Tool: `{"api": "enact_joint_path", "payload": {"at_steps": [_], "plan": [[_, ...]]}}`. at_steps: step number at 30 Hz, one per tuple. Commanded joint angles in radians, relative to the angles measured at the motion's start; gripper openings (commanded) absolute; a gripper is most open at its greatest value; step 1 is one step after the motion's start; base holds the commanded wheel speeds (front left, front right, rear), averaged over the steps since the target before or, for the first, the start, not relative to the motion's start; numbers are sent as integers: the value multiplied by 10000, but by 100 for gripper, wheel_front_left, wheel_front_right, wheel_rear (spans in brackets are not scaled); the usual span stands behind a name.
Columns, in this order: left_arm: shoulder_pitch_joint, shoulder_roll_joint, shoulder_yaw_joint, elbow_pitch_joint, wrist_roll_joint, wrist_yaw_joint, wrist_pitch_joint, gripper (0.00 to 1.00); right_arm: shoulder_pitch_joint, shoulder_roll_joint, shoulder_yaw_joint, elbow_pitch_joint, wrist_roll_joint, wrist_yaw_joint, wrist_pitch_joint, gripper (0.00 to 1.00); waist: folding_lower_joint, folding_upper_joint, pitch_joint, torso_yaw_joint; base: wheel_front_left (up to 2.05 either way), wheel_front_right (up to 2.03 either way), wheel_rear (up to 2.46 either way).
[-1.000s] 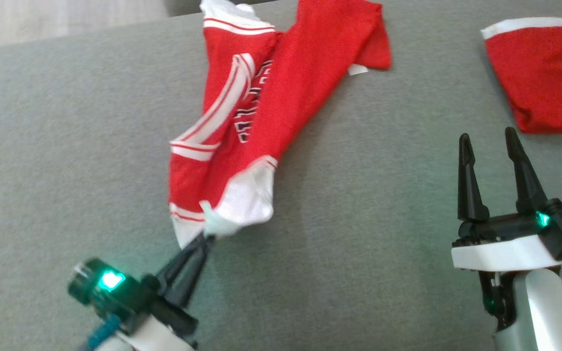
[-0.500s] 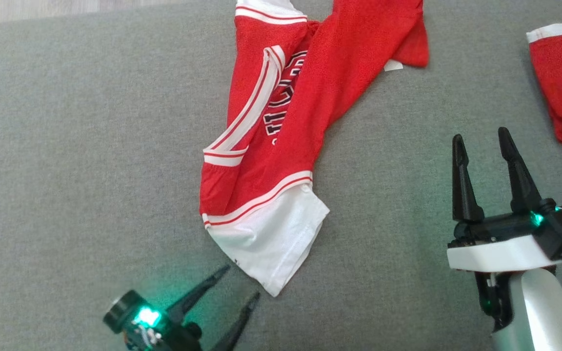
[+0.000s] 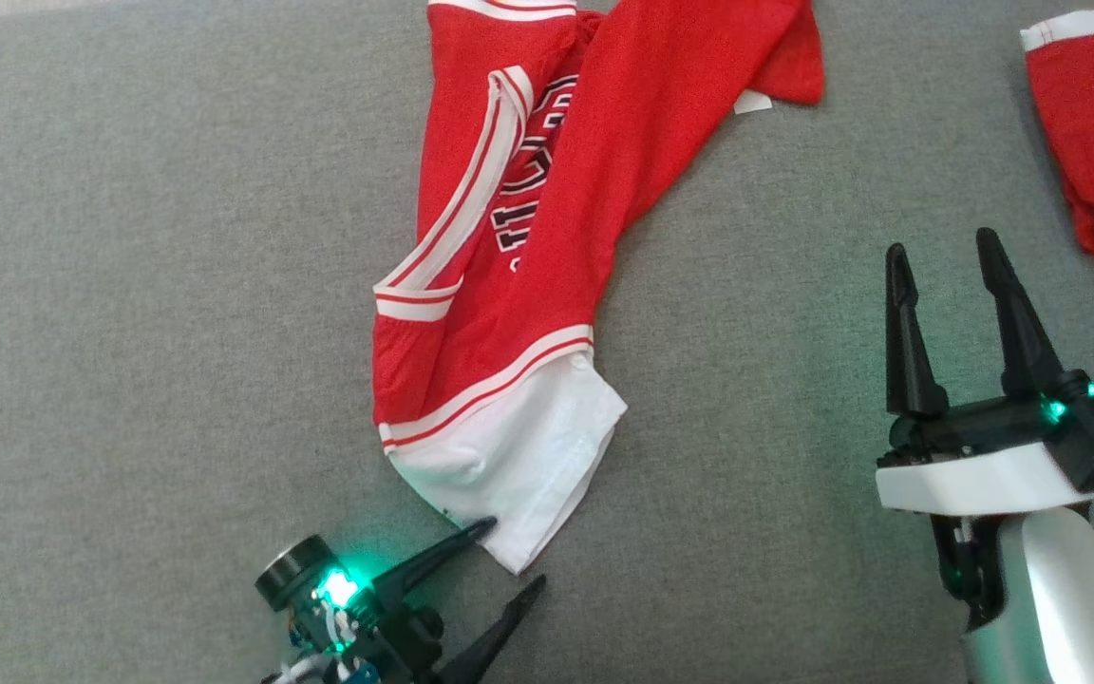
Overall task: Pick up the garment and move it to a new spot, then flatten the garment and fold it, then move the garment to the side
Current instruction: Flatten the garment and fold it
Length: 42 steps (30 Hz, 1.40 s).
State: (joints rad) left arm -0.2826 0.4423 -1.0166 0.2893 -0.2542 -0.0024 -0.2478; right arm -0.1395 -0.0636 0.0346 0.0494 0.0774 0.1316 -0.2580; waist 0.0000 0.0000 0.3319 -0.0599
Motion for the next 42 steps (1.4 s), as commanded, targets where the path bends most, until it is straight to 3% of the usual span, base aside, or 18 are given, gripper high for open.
{"api": "enact_joint_path", "payload": {"at_steps": [1, 2, 3, 4, 5, 10, 15, 21, 27, 31, 37, 42], "plan": [[-221, 78, 212, 59, -121, -92, 130, 100, -185, -123, 190, -293, -67, -9, -38, 100, 0, 0, 22, -25, 0, 0, 0], [-243, 47, 198, 159, -186, -167, 166, 83, -182, -131, 176, -297, -66, -9, -38, 100, 0, 0, 30, -35, 0, 0, 0], [-269, 31, 165, 251, -219, -240, 205, 44, -179, -141, 163, -300, -63, -9, -38, 100, 0, 0, 33, -42, 0, 0, 0], [-294, 18, 145, 319, -227, -268, 209, 13, -177, -151, 154, -301, -60, -9, -38, 100, 0, 0, 29, -46, 0, 0, 0], [-312, 1, 136, 356, -231, -283, 188, 0, -174, -159, 144, -299, -57, -9, -38, 100, 0, 0, 15, -45, 0, 0, 0], [-390, 64, 285, 56, -44, -6, -23, 0, -66, -200, 25, -284, -105, -9, -38, 100, 0, 0, -132, 133, 0, 0, 0], [-70, 456, 1393, -1910, -162, 892, -130, 0, 96, -386, -146, -298, -149, -9, -38, 100, 0, 0, -277, 636, 0, 0, 0], [1159, 1851, 3321, -4869, -258, 1873, -136, 0, 221, -1018, -334, -174, -19, -9, -38, 100, 0, 0, -382, 1505, 0, 0, 0], [2740, 2984, 5557, -5735, -950, 2481, -138, 0, 276, -2026, 243, 385, 773, -9, -38, 100, 0, 0, -378, 2290, 0, 0, 0], [3139, 3070, 6353, -5614, -1128, 2389, -138, 0, 166, -2623, 945, 749, 1332, -9, -38, 100, 0, 0, -312, 2529, 0, 0, 0], [3266, 2804, 7222, -5377, -937, 1755, -138, 0, -403, -3766, 2910, 1686, 2429, -9, -38, 100, 0, 0, -47, 2845, 0, 0, 0], [3087, 2405, 7509, -5222, -587, 1259, -139, 0, -980, -3759, 3273, 2274, 2339, -9, -38, 100, 0, 0, 133, 2958, 0, 0, 0]]}}
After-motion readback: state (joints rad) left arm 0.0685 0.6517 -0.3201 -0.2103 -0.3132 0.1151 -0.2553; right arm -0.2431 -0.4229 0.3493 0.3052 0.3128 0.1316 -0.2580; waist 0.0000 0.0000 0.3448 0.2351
